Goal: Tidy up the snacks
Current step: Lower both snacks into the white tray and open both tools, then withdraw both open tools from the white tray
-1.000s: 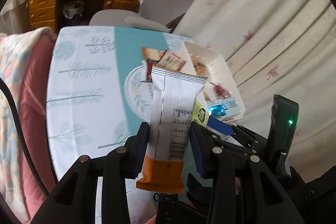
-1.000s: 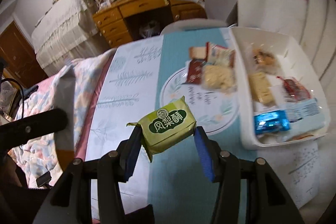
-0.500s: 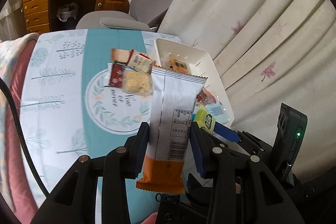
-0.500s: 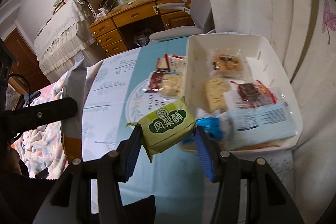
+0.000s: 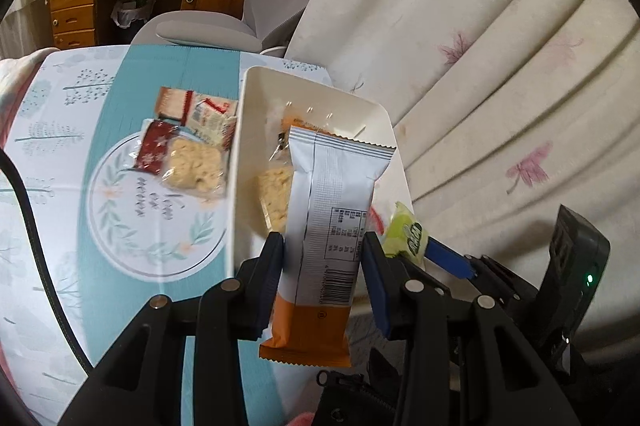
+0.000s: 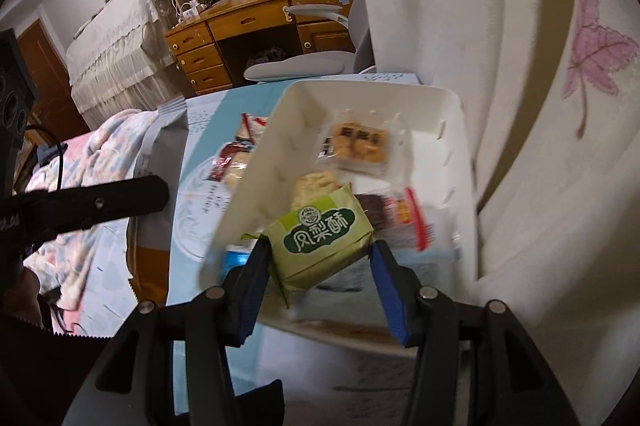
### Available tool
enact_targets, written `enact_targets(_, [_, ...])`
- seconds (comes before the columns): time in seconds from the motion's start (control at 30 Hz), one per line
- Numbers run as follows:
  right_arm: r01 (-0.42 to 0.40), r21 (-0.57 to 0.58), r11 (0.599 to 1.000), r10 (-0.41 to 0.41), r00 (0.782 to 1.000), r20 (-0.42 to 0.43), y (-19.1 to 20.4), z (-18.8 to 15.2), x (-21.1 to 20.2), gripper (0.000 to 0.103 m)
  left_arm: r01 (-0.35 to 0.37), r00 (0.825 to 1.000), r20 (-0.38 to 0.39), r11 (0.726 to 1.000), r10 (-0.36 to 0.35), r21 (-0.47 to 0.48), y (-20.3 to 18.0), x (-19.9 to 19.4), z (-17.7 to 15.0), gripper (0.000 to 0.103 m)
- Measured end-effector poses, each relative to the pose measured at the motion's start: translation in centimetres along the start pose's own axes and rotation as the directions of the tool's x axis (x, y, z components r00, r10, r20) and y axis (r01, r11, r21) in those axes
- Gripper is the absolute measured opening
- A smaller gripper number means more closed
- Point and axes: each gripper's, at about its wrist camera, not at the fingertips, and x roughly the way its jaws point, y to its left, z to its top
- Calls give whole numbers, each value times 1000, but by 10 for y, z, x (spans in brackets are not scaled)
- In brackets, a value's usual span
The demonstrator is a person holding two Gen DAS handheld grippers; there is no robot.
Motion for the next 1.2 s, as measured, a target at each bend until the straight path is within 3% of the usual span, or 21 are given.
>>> enact_targets(0.17, [15, -42, 999, -15, 1000, 8, -27, 12, 8, 52, -32, 998, 46, 999, 32, 3, -17, 23, 16, 39])
enact_targets(0.47, [-5, -82, 997, 6, 1000, 21, -38, 27, 24, 53, -127, 989, 82, 989, 121, 74, -30, 48, 43, 39])
enact_targets(0.53, [-7, -82, 997, 8, 1000, 10, -39, 28, 28, 55, -162, 985, 75, 983, 155, 86, -30, 53, 44, 42])
enact_targets(0.57, [-8, -80, 997, 7, 1000, -5, -39, 29, 30, 57, -170, 984, 74, 982, 164, 81, -30, 53, 45, 52])
enact_targets(0.6, [-10, -75, 997, 8, 1000, -22, -39, 29, 33, 61, -176, 982, 76, 982, 170, 75, -28, 53, 44, 62])
enact_targets(0.63, [-19, -65, 998, 17, 999, -29, -40, 28, 34, 61, -180, 981, 86, 981, 174, 67, -27, 50, 43, 63])
enact_targets(0.73, [-37, -48, 998, 36, 999, -21, -39, 27, 32, 63, -178, 980, 102, 983, 172, 52, -23, 41, 38, 64])
enact_targets(0.87, [-45, -21, 999, 45, 999, -22, -35, 26, 31, 72, -212, 974, 97, 976, 206, 46, -19, 33, 33, 67])
enact_targets(1.2, [-81, 81, 993, 85, 995, -46, -17, 15, 29, 73, -282, 955, 102, 959, 278, 27, 18, -8, 7, 67])
